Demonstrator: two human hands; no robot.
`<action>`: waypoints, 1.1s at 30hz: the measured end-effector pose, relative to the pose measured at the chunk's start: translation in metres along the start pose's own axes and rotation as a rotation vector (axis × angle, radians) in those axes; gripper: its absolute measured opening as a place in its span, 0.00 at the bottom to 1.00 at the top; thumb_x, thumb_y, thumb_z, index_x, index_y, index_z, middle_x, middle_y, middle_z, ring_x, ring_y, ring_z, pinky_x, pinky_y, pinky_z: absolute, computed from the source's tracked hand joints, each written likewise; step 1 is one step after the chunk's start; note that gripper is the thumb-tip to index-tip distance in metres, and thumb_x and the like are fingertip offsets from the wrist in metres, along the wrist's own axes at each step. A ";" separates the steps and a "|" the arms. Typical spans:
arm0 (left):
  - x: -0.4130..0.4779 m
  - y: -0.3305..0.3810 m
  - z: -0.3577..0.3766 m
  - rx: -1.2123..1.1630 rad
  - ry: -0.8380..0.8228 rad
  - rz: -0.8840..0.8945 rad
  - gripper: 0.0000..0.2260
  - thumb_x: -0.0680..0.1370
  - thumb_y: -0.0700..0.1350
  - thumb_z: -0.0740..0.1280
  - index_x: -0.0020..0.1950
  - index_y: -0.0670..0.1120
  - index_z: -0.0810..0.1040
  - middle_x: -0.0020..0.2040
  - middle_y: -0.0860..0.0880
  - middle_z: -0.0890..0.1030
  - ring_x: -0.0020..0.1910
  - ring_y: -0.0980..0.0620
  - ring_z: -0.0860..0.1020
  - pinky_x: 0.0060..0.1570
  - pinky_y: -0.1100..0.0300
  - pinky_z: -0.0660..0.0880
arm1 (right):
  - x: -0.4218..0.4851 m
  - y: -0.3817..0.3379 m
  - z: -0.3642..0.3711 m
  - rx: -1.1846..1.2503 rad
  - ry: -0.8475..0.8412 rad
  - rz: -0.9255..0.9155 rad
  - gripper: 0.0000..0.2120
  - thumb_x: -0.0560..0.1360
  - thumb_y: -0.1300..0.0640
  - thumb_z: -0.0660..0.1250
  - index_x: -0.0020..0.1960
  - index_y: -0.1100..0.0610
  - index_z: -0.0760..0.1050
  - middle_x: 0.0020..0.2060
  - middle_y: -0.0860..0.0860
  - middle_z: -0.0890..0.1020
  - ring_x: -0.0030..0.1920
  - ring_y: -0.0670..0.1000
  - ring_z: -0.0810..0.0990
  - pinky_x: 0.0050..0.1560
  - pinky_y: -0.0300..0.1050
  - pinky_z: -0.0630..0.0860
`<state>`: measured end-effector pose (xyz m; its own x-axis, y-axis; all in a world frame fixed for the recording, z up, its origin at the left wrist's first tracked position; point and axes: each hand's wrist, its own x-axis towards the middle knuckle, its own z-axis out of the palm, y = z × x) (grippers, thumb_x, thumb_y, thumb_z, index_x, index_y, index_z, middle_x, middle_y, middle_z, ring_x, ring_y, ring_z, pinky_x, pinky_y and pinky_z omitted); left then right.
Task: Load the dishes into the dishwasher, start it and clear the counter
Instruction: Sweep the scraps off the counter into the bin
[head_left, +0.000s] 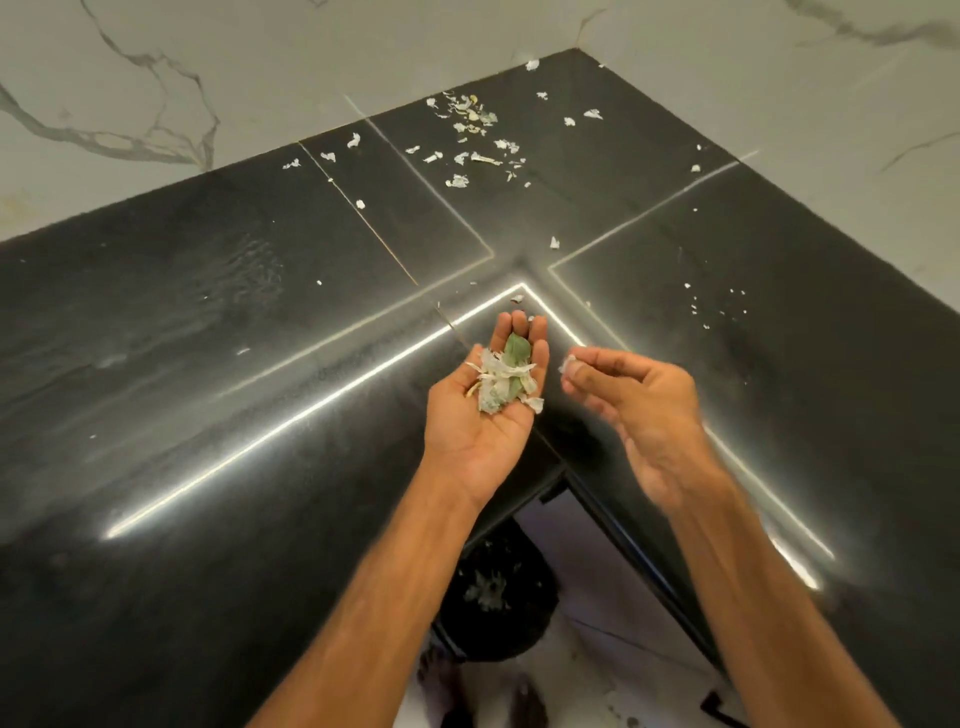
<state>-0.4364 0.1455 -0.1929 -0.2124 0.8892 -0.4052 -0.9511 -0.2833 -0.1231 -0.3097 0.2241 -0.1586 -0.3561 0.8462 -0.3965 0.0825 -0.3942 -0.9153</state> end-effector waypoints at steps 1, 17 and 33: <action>-0.007 -0.007 -0.004 0.004 -0.006 -0.001 0.17 0.85 0.43 0.55 0.70 0.38 0.75 0.62 0.42 0.80 0.68 0.42 0.76 0.73 0.51 0.68 | -0.016 0.007 -0.002 0.074 0.000 0.013 0.10 0.73 0.67 0.75 0.54 0.64 0.83 0.47 0.57 0.87 0.51 0.54 0.87 0.52 0.42 0.82; -0.144 -0.103 -0.188 0.033 0.162 -0.111 0.16 0.84 0.43 0.56 0.59 0.38 0.81 0.59 0.43 0.82 0.63 0.42 0.79 0.71 0.52 0.68 | -0.204 0.182 -0.082 0.322 0.276 0.185 0.10 0.75 0.66 0.72 0.56 0.63 0.83 0.49 0.59 0.87 0.51 0.54 0.86 0.50 0.40 0.82; -0.020 -0.068 -0.421 0.575 0.715 0.156 0.20 0.87 0.45 0.49 0.70 0.38 0.73 0.70 0.39 0.74 0.71 0.40 0.71 0.75 0.49 0.63 | -0.064 0.457 -0.084 0.233 0.536 0.552 0.17 0.85 0.62 0.53 0.67 0.67 0.74 0.51 0.61 0.83 0.53 0.62 0.78 0.60 0.52 0.78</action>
<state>-0.2735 -0.0041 -0.5576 -0.3402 0.3690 -0.8649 -0.9290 0.0105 0.3699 -0.1709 0.0204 -0.5575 0.1796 0.5407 -0.8218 -0.1012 -0.8208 -0.5621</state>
